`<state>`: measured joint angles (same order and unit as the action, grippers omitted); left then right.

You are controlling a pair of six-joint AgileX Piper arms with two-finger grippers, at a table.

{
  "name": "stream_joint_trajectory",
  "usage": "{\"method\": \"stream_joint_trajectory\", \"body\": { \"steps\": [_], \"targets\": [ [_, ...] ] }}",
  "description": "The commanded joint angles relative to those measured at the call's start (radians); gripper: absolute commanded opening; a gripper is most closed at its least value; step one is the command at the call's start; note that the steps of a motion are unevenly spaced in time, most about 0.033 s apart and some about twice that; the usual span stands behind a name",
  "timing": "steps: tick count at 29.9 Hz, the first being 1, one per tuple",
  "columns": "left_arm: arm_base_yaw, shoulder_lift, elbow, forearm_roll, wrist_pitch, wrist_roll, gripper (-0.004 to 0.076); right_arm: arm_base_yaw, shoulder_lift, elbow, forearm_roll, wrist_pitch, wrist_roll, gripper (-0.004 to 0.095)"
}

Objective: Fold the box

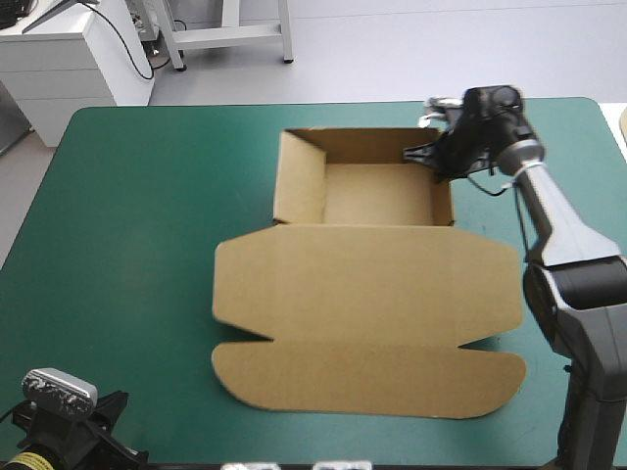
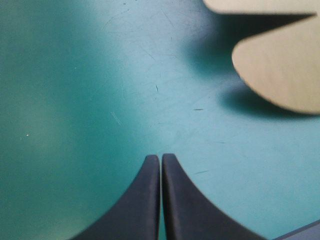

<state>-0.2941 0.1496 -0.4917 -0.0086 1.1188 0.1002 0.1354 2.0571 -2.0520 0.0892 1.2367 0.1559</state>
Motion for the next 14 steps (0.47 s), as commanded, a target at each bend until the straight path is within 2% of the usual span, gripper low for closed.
{"method": "stream_joint_trajectory", "body": {
  "steps": [1, 9, 12, 14],
  "targets": [
    [-0.006, 0.015, -0.021, -0.003, -0.055, 0.000, -0.0008, -0.171, -0.125, -0.035, 0.001, 0.009, -0.015, -0.0019],
    [-0.006, 0.015, -0.021, -0.003, -0.055, -0.005, -0.0008, -0.508, -0.151, -0.035, 0.001, 0.009, -0.017, -0.0019],
    [-0.006, 0.015, -0.021, -0.003, -0.055, -0.014, -0.0008, -0.576, -0.151, -0.035, -0.010, 0.009, -0.047, -0.0018],
    [-0.006, 0.015, -0.021, -0.003, -0.055, -0.014, -0.0008, -0.595, -0.151, -0.035, -0.056, 0.009, -0.057, -0.0009]
  ]
}}
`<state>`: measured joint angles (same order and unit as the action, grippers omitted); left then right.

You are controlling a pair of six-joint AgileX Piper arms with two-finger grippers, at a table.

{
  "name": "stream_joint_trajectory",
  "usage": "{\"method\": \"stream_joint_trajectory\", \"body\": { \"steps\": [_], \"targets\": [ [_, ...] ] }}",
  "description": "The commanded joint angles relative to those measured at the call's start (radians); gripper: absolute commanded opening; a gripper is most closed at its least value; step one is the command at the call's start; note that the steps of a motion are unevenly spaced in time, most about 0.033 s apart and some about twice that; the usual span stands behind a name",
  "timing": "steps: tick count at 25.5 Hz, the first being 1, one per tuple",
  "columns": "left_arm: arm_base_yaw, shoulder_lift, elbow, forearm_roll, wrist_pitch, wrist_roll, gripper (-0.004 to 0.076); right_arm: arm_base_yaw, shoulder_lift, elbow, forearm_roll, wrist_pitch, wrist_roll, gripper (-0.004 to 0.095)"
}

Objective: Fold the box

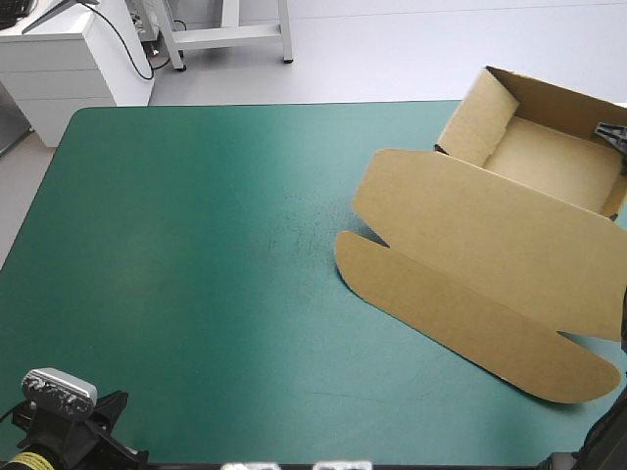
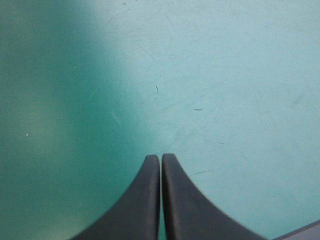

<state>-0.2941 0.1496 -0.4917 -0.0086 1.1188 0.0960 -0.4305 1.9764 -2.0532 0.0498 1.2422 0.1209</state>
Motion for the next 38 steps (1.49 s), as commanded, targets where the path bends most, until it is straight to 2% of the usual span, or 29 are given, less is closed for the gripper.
{"method": "stream_joint_trajectory", "body": {
  "steps": [1, 5, 9, 13, 21, 24, 26, 28, 29, 31, 36, 38],
  "targets": [
    [-0.006, 0.015, -0.021, -0.003, -0.055, -0.009, -0.0008, -0.030, -0.070, -0.034, -0.057, 0.003, -0.022, -0.0003],
    [-0.006, 0.015, -0.021, -0.003, -0.055, -0.009, -0.0008, -0.030, -0.070, -0.025, -0.192, 0.003, -0.022, 0.0126],
    [-0.006, 0.015, -0.021, -0.003, -0.055, -0.009, -0.0008, -0.034, -0.070, -0.025, -0.194, 0.003, -0.022, 0.0340],
    [-0.006, 0.015, -0.021, -0.003, -0.055, -0.009, -0.0008, -0.034, -0.072, -0.025, -0.192, 0.003, -0.022, 0.0403],
    [-0.006, 0.015, -0.021, -0.003, -0.055, -0.009, -0.0008, -0.034, -0.136, -0.025, -0.190, 0.003, -0.033, 0.0403],
    [-0.006, 0.015, -0.021, -0.003, -0.055, -0.009, -0.0008, -0.034, -0.178, -0.025, -0.132, 0.005, -0.141, 0.0388],
    [-0.006, 0.015, -0.021, -0.003, -0.055, -0.009, -0.0008, -0.032, -0.230, -0.025, -0.030, 0.005, -0.201, 0.0250],
    [-0.006, 0.015, -0.021, -0.003, -0.055, -0.009, -0.0008, -0.032, -0.270, -0.025, 0.029, 0.005, -0.207, 0.0038],
    [-0.006, 0.015, -0.021, -0.003, -0.055, -0.009, -0.0008, -0.032, -0.309, -0.025, 0.090, 0.005, -0.217, 0.0000],
    [-0.006, 0.015, -0.021, -0.005, -0.055, -0.009, -0.0008, -0.032, -0.384, -0.025, 0.177, 0.005, -0.244, 0.0000],
    [-0.006, 0.015, -0.021, -0.013, -0.055, -0.021, -0.0008, 0.040, -0.564, -0.023, 0.210, 0.005, -0.240, 0.0000],
    [-0.006, 0.015, -0.021, -0.013, -0.054, -0.021, -0.0008, 0.119, -0.681, 0.058, 0.217, 0.005, -0.240, 0.0000]
  ]
}}
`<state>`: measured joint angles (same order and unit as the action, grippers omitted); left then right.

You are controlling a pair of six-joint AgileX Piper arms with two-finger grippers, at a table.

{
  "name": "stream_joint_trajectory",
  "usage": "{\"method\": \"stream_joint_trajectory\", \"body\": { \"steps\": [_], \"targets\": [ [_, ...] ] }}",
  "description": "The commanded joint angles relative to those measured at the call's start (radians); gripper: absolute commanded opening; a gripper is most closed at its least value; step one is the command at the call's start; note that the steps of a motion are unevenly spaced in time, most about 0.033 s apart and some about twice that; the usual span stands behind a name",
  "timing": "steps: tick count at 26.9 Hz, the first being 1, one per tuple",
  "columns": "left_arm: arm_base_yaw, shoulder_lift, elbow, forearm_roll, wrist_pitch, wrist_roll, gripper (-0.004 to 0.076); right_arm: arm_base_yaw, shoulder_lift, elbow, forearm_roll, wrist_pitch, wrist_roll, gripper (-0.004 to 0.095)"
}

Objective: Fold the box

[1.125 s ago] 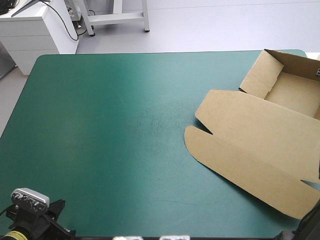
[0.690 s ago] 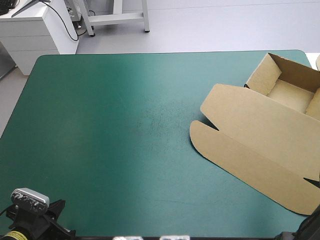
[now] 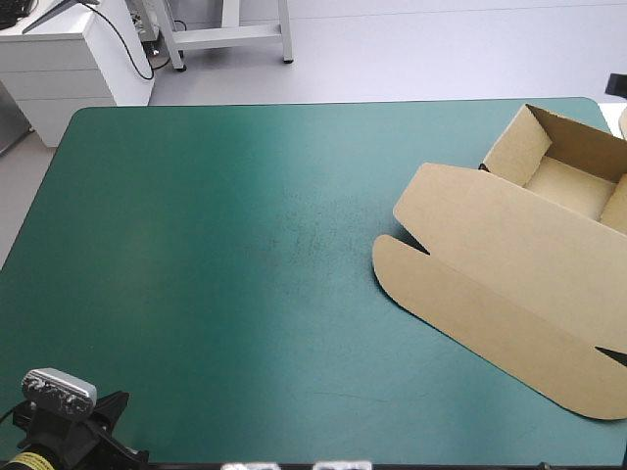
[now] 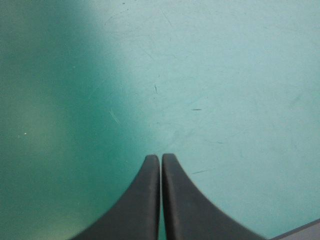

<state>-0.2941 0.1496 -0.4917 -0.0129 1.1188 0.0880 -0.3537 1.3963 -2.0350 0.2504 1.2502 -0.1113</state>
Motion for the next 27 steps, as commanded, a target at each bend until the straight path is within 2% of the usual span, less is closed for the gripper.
{"method": "stream_joint_trajectory", "body": {
  "steps": [1, 6, 15, 22, 27],
  "targets": [
    [-0.006, 0.015, -0.021, -0.009, -0.054, -0.013, -0.0008, 0.067, -0.152, 0.096, 0.006, -0.003, -0.012, 0.0000],
    [-0.006, 0.015, -0.021, -0.009, -0.054, -0.013, -0.0008, 0.142, -0.475, 0.566, -0.090, -0.005, -0.029, -0.0002],
    [-0.006, 0.015, -0.021, -0.009, -0.054, -0.013, -0.0008, 0.211, -0.881, 1.075, -0.108, -0.028, -0.084, -0.0002],
    [-0.006, 0.015, -0.021, -0.009, -0.053, -0.016, -0.0008, 0.211, -1.120, 1.342, -0.032, -0.027, -0.133, -0.0002],
    [-0.006, 0.015, -0.021, -0.009, -0.053, -0.011, -0.0008, 0.230, -1.193, 1.414, 0.050, -0.026, -0.202, -0.0002]
  ]
}}
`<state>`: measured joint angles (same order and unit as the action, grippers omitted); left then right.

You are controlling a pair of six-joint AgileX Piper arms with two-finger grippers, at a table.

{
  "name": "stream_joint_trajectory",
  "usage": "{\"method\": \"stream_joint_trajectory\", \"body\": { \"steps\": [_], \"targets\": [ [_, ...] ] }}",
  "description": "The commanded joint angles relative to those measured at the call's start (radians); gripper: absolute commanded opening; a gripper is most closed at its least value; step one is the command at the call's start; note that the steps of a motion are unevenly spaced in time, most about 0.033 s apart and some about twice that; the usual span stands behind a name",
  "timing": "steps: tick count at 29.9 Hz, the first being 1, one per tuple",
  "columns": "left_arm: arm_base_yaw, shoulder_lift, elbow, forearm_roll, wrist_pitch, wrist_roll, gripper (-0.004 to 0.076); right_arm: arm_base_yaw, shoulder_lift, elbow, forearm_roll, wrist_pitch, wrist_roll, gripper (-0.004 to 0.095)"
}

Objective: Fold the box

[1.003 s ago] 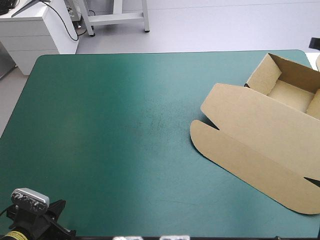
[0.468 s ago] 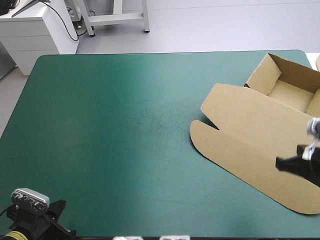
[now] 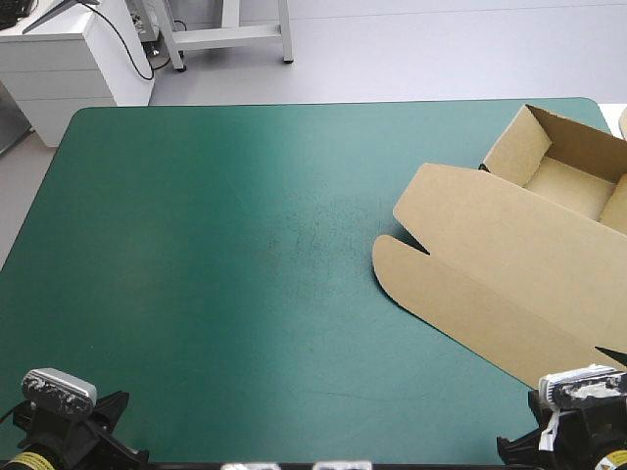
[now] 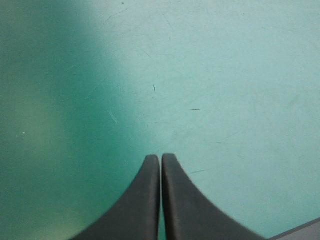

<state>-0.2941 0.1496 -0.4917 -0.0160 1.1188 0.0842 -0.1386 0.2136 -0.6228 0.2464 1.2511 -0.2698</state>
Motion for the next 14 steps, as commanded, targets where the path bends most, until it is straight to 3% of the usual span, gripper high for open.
{"method": "stream_joint_trajectory", "body": {
  "steps": [1, 14],
  "targets": [
    [-0.006, 0.015, -0.021, -0.006, -0.053, -0.008, -0.0008, 0.022, -0.013, 0.005, 0.054, -0.027, -0.046, -0.0002],
    [-0.006, 0.015, -0.021, -0.006, -0.053, -0.008, -0.0008, 0.029, -0.013, 0.011, 0.015, -0.044, -0.053, -0.0002]
  ]
}}
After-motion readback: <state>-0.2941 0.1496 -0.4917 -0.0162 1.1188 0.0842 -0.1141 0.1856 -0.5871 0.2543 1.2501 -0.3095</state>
